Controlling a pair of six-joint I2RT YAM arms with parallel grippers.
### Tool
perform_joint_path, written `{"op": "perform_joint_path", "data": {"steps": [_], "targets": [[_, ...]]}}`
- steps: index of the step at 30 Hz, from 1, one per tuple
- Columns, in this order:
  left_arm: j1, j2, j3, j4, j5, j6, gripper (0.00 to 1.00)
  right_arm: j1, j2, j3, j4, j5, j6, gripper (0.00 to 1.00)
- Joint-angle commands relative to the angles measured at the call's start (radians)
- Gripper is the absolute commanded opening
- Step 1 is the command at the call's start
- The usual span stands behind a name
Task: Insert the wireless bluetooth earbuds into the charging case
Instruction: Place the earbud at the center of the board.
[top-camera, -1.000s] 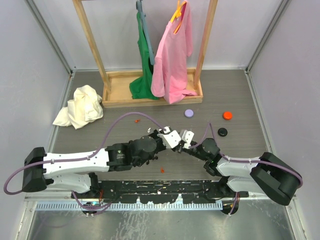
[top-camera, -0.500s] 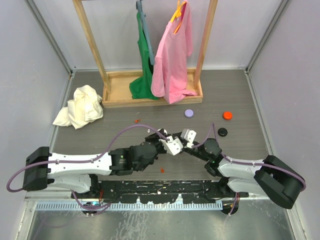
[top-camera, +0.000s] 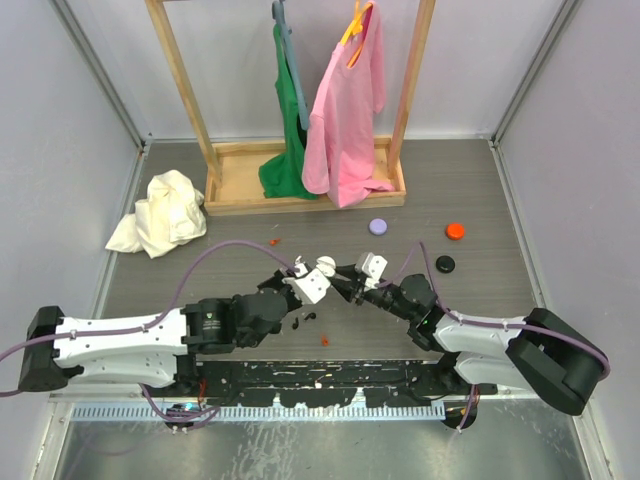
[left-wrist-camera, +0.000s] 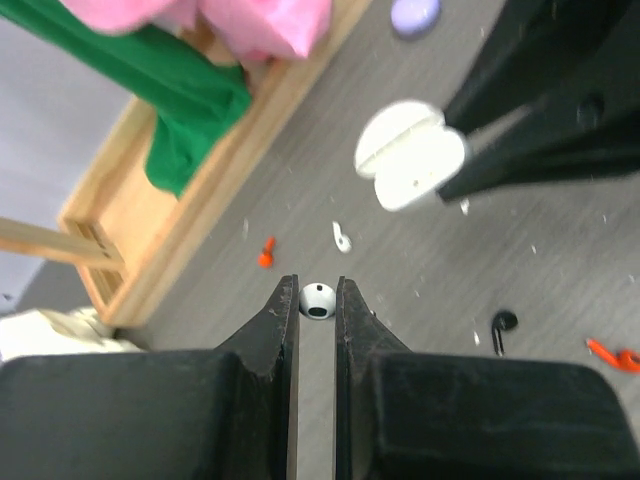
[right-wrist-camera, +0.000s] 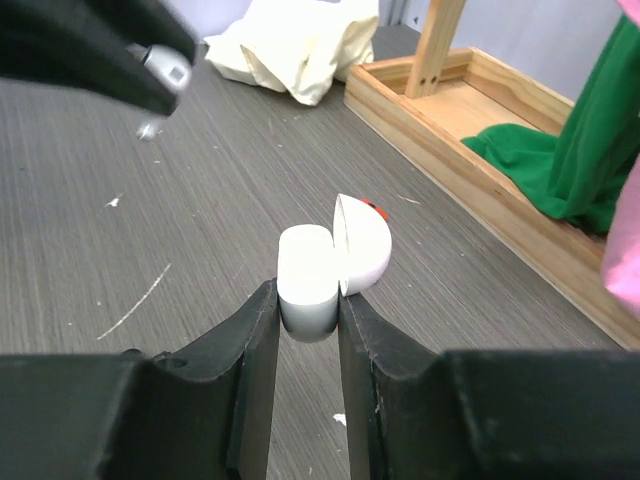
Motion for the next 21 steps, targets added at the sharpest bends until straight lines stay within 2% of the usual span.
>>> {"op": "perform_joint_path", "data": {"steps": [1, 7, 13, 16, 21], "targets": [[0.017, -0.004, -0.029, -0.182, 0.025, -0.204, 0.02, 0.0, 0.002, 0.03, 0.026, 0.105, -0.022, 0.01], [0.133, 0.034, -0.062, -0.245, 0.233, -0.316, 0.03, 0.0, 0.01, 0.017, 0.043, 0.224, -0.032, 0.01], [0.286, 0.145, -0.026, -0.221, 0.456, -0.295, 0.03, 0.0, 0.013, -0.005, 0.081, 0.308, -0.035, 0.01], [0.358, 0.235, 0.027, -0.211, 0.547, -0.29, 0.03, 0.0, 0.009, -0.016, 0.098, 0.349, -0.036, 0.01], [0.389, 0.432, 0.114, -0.229, 0.61, -0.271, 0.03, -0.002, 0.003, -0.026, 0.113, 0.383, -0.038, 0.01]]}}
